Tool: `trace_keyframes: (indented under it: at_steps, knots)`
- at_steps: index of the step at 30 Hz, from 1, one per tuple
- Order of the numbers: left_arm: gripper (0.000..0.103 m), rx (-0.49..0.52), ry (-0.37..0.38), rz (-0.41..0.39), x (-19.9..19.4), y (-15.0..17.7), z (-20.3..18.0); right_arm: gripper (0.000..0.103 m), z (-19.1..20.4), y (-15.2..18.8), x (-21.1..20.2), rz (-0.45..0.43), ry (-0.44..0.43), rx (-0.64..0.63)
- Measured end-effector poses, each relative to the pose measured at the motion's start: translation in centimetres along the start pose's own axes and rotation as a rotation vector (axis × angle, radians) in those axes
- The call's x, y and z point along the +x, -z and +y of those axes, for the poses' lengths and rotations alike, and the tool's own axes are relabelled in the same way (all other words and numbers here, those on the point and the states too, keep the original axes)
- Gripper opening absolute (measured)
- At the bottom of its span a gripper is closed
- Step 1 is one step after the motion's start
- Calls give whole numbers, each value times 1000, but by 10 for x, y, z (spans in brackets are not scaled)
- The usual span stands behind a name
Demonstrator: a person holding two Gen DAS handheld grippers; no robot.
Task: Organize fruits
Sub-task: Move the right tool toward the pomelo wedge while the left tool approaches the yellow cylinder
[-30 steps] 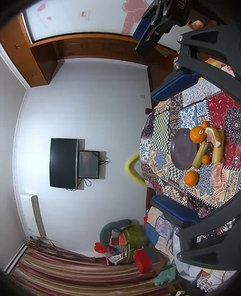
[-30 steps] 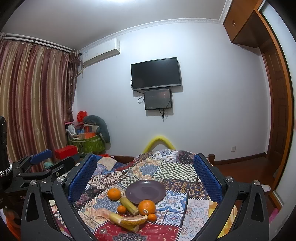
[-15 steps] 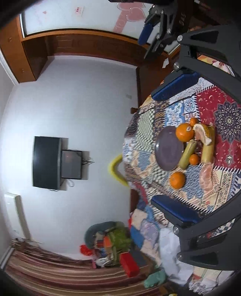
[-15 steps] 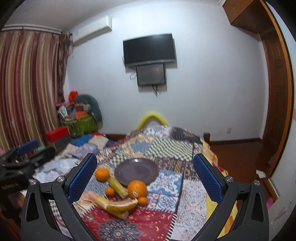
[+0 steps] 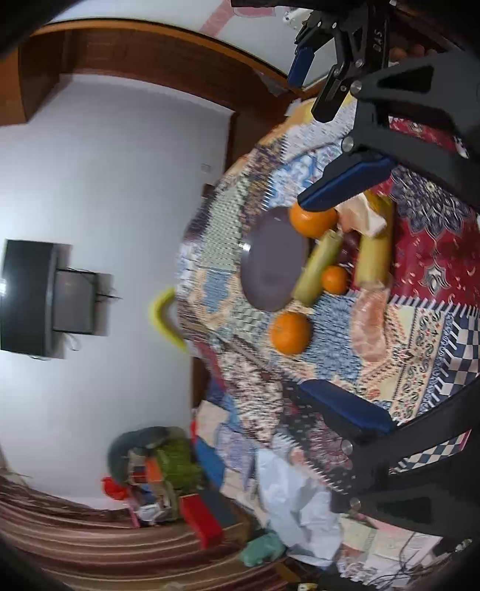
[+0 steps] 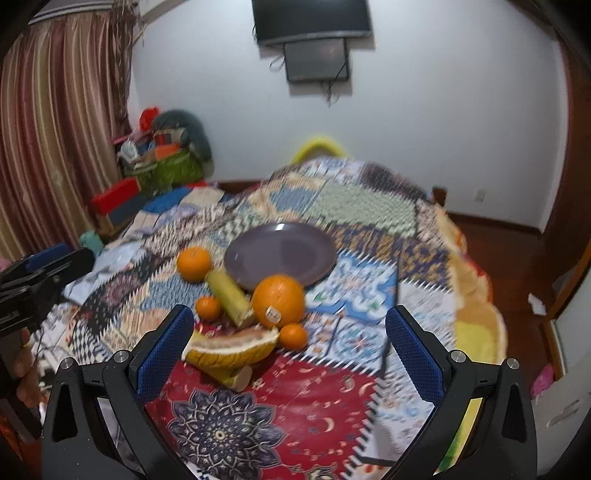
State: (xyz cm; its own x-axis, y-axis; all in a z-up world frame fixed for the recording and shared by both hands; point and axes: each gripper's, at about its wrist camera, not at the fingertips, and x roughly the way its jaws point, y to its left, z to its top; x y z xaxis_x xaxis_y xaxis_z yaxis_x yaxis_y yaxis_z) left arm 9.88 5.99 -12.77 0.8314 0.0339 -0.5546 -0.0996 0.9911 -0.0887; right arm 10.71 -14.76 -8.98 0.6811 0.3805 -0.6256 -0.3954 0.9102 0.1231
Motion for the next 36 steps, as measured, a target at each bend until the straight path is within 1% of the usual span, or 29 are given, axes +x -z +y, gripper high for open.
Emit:
trace_keyframes:
  at_steps: [4,9,13,18,21,23,24,25,26,30,36]
  knots:
    - [91,-18,-29,72,24,12,12,103,10,6,20,55,-22,-21]
    - [91,-34,-56,131,40,23,27,103,27,12,46,111,-53,-47]
    - [91,-41,-69,174,54,33,38,103,39,17,69,179,-81,-63]
    - [91,-52,-63,224,67,46,47,103,45,25,92,259,-109,-55]
    - [91,-51,-53,246,73,50,46,103,47,27,101,287,-124,-41]
    - [91,-47,-46,259,77,51,44,102,48,28,107,299,-119,-41]
    - [91,-46,-44,263,78,52,43,100,48,29,108,306,-117,-44]
    - [91,-45,-39,269,79,52,42,92,48,30,110,317,-116,-45]
    - [91,-43,-36,271,80,52,41,90,46,31,112,330,-130,-38]
    - [91,-44,-26,280,81,53,35,86,36,33,107,335,-177,14]
    - [91,-32,-2,315,85,56,21,74,29,37,90,314,-207,11]
